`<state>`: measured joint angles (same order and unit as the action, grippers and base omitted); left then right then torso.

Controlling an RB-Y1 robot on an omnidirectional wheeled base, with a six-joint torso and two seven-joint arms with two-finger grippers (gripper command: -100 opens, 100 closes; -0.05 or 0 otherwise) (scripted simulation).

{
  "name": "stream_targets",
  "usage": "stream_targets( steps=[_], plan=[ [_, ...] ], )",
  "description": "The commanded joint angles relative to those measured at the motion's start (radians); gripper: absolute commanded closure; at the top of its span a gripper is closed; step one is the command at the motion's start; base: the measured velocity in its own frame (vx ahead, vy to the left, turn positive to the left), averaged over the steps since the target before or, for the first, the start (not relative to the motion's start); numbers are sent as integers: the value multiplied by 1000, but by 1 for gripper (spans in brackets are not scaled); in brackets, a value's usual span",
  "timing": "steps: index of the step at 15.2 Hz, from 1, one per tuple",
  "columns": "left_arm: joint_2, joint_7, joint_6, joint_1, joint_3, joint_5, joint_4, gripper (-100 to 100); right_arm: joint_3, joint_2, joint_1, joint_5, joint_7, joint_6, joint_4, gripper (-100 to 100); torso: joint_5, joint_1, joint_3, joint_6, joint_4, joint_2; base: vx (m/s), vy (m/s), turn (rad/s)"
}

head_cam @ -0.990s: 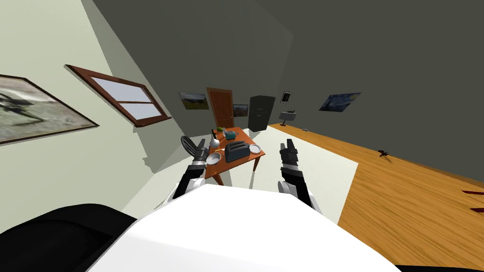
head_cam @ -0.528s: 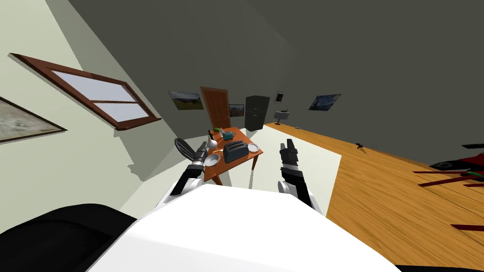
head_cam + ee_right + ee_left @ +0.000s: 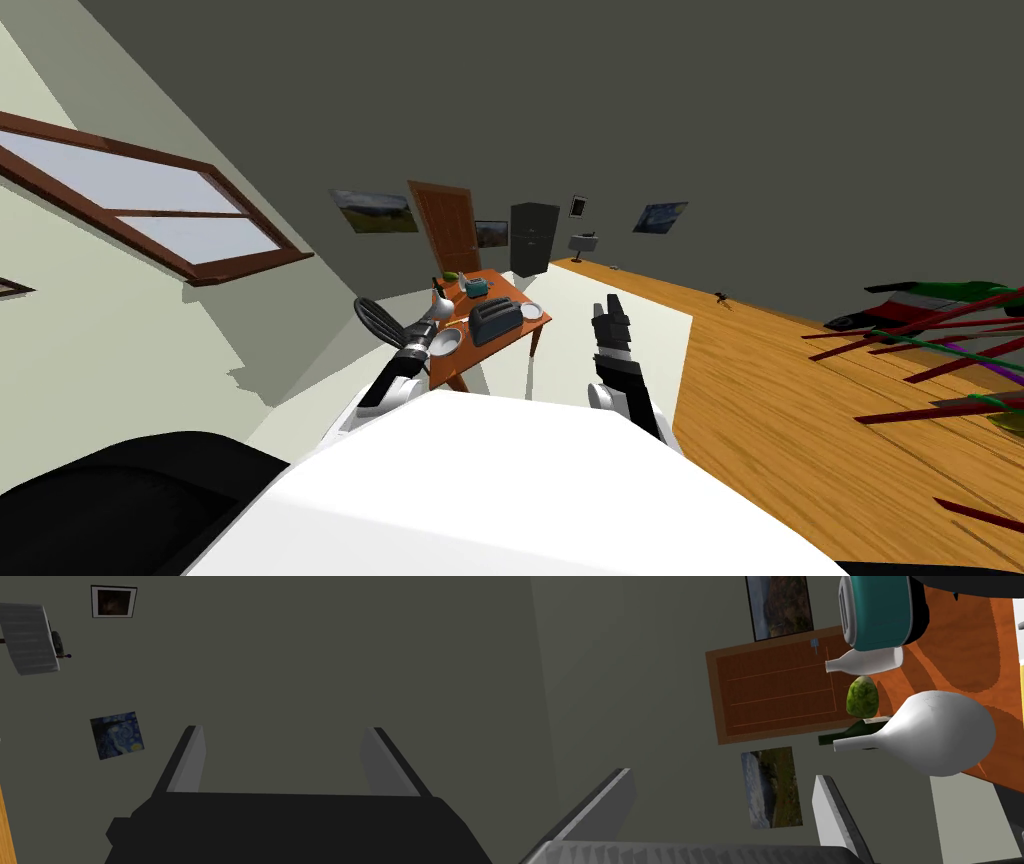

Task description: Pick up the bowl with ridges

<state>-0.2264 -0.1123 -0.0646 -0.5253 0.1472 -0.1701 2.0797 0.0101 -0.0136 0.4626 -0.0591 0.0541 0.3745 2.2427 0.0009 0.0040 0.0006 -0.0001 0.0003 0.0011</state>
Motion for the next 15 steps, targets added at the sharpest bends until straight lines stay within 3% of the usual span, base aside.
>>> stream_targets(
  steps=[1, 12, 15],
  plan=[
    [-9, 5, 50, -1, 15, -11, -15, -100, 0, 0, 0, 0, 0, 0, 0, 0, 0, 0, 0, 0, 0, 0, -21, 38, -138],
    [-18, 20, 244, 0, 64, -48, -71, -100, 0, 0, 0, 0, 0, 0, 0, 0, 0, 1, 0, 0, 0, 0, -30, 50, -157],
    [-17, 27, 321, 1, 89, -66, -100, -100, 0, 0, 0, 0, 0, 0, 0, 0, 0, 0, 0, 0, 0, 0, -32, 47, -176]
  ],
)
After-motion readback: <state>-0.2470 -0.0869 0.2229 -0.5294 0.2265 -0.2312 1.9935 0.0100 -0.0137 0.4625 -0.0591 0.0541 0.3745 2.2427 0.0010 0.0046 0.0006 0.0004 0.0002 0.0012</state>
